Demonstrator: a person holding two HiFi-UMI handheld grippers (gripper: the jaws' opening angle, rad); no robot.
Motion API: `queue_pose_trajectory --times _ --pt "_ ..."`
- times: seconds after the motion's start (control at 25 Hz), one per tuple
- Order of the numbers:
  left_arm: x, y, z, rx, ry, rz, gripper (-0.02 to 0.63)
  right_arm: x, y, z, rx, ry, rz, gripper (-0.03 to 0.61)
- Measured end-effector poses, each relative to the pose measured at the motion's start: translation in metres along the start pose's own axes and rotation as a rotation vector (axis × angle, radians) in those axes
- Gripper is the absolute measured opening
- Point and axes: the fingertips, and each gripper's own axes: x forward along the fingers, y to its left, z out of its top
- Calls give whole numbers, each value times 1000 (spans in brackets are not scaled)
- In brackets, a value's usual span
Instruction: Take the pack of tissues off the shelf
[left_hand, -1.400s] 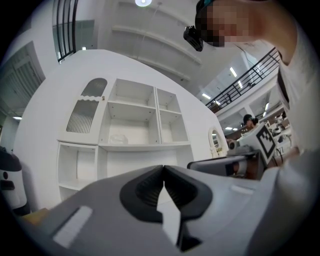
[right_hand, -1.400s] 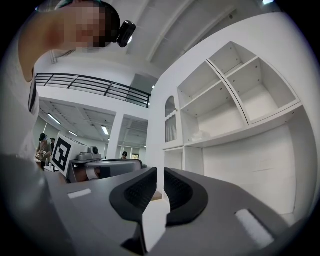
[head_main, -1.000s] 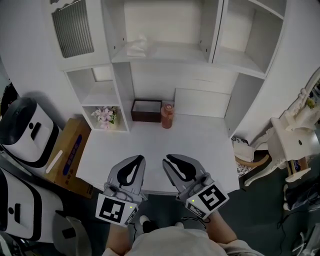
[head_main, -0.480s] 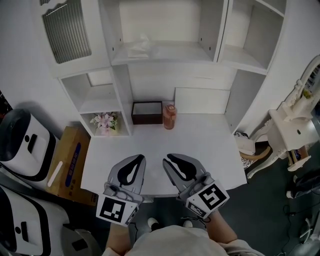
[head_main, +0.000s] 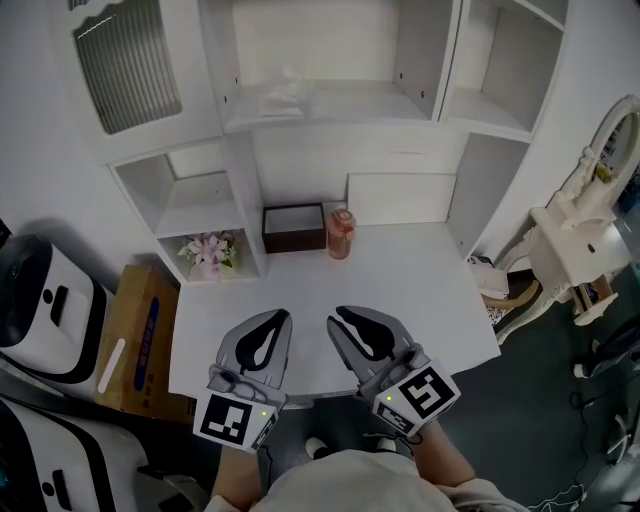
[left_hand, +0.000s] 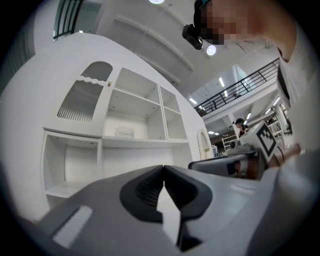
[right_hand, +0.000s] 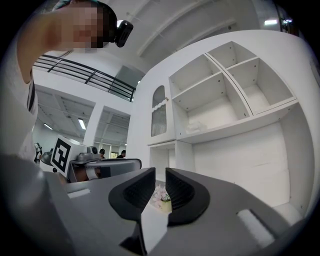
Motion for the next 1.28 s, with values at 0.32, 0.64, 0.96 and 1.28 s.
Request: queue_pose_trajectory --times 0.32,0.64,0.96,1.28 --pt "-6 16 -5 -18 -10 -39 2 10 7 -1 -12 7 -53 54" --pt "1 21 -9 -33 -15 -64 2 12 -2 0 -18 11 -109 23" --pt "15 35 -14 -25 -1 -38 2 29 -20 -1 -11 3 -96 2" --pt "39 51 -9 -3 -11 -3 2 52 -41 10 -27 -14 -54 0"
